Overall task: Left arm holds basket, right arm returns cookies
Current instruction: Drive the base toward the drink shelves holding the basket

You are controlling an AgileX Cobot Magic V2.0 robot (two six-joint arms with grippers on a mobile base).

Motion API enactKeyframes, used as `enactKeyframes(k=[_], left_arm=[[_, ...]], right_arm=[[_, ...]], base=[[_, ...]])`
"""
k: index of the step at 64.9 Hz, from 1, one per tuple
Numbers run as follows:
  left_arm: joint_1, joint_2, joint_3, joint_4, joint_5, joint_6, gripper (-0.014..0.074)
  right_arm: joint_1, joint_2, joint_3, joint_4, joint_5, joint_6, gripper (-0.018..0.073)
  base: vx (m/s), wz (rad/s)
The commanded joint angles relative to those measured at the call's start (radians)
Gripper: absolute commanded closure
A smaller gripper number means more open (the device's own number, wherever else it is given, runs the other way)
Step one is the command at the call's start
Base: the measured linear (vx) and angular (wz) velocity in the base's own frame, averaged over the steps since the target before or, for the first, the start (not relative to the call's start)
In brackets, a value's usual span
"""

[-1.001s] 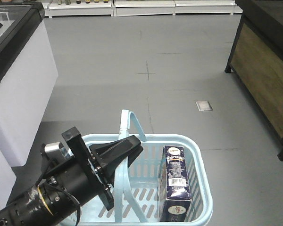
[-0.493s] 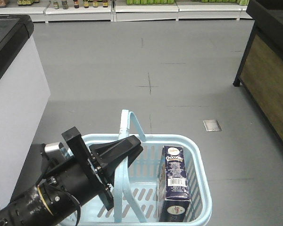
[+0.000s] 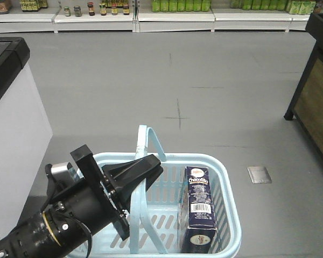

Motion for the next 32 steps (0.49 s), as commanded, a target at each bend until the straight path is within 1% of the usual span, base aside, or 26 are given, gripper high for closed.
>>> enactKeyframes(k=[1, 32], left_arm=[[-0.006, -0.035, -0.028, -0.015, -0.287, -0.003, 0.0599], [-0.006, -0.035, -0.028, -0.015, -0.287, -0.003, 0.0599]], right_arm=[[-0.006, -0.013, 0.018, -0.006, -0.069, -0.009, 0.0565], [-0.006, -0.013, 0.018, -0.006, -0.069, -0.009, 0.0565]], base=[[0.54, 0.07], [0.55, 0.06]])
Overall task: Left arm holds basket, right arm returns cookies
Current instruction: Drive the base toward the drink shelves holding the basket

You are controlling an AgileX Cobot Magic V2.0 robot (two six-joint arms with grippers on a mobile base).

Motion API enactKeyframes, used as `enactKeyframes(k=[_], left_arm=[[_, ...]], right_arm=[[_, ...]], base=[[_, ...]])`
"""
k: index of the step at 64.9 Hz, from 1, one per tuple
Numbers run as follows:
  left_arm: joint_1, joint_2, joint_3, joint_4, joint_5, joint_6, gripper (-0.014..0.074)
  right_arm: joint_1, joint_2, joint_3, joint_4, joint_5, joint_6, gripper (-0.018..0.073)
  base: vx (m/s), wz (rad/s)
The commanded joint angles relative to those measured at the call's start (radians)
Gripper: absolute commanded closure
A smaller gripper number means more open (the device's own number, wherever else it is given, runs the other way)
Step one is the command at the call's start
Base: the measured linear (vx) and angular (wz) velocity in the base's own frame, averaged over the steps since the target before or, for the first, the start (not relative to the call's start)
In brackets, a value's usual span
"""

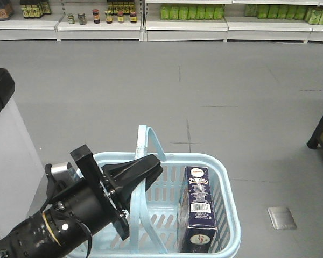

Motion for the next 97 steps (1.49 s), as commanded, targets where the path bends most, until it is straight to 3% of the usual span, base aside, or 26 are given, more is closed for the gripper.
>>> enactKeyframes(k=[1, 97], left_arm=[[-0.006, -0.035, -0.028, -0.015, -0.287, -0.003, 0.0599], [-0.006, -0.035, -0.028, -0.015, -0.287, -0.003, 0.0599]], right_arm=[[-0.006, -0.013, 0.017, -0.006, -0.069, -0.009, 0.0565], [-0.006, -0.013, 0.017, -0.006, -0.069, -0.009, 0.0565]], base=[[0.56, 0.03], [0.58, -0.02]])
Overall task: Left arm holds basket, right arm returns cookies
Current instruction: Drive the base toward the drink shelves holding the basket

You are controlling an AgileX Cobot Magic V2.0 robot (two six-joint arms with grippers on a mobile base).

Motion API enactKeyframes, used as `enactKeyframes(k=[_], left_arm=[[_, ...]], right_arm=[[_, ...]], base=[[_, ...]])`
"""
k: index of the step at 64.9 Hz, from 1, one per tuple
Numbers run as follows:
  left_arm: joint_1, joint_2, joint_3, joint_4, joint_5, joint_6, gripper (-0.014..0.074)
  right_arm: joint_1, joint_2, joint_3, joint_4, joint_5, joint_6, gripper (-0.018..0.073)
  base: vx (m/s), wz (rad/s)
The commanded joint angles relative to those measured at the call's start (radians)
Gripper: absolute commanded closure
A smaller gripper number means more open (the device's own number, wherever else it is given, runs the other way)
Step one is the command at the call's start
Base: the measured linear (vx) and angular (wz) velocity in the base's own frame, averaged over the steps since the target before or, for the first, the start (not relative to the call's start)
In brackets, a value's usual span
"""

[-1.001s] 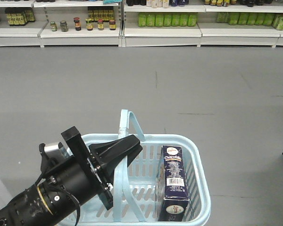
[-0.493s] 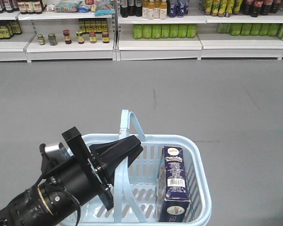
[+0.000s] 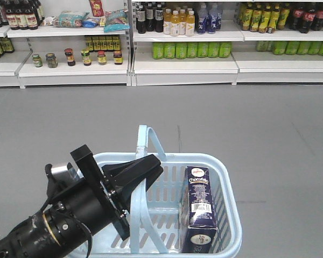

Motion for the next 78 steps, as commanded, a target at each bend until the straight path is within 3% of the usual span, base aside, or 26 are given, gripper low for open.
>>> enactKeyframes(k=[1, 78], left_arm=[[-0.006, -0.035, -0.028, -0.016, -0.287, -0.003, 0.0599], [-0.006, -0.035, -0.028, -0.016, -0.287, -0.003, 0.0599]], right_arm=[[-0.006, -0.013, 0.017, -0.006, -0.069, -0.009, 0.0565], [-0.006, -0.013, 0.017, -0.006, -0.069, -0.009, 0.0565]], base=[[0.55, 0.0], [0.54, 0.01]])
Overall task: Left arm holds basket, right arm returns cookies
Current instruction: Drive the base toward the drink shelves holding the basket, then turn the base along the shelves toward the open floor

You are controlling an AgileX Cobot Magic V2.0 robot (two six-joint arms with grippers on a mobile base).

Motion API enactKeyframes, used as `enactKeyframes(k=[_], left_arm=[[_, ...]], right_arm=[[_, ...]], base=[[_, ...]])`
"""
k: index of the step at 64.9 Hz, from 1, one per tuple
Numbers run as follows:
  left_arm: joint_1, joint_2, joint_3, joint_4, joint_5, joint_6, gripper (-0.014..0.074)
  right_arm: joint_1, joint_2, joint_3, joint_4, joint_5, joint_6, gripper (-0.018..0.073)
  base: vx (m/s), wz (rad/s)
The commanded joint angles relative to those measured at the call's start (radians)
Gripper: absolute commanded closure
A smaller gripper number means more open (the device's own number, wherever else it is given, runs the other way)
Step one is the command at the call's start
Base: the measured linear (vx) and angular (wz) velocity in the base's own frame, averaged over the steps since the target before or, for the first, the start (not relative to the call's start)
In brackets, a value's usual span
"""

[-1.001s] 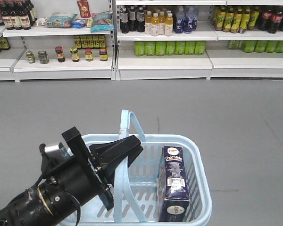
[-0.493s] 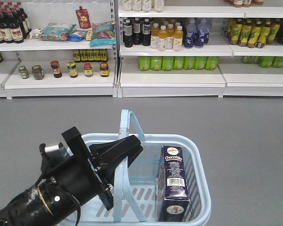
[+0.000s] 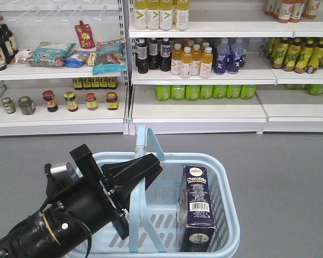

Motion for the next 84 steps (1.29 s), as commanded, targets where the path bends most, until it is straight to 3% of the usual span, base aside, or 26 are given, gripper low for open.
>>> enactKeyframes(k=[1, 84], left_arm=[[-0.006, -0.035, -0.028, -0.014, -0.288, -0.003, 0.0599], [-0.006, -0.035, -0.028, -0.015, -0.288, -0.003, 0.0599]], right_arm=[[-0.006, -0.013, 0.017, -0.006, -0.069, -0.009, 0.0565], [-0.006, -0.013, 0.017, -0.006, -0.069, -0.009, 0.0565]], base=[[0.53, -0.04], [0.44, -0.02]])
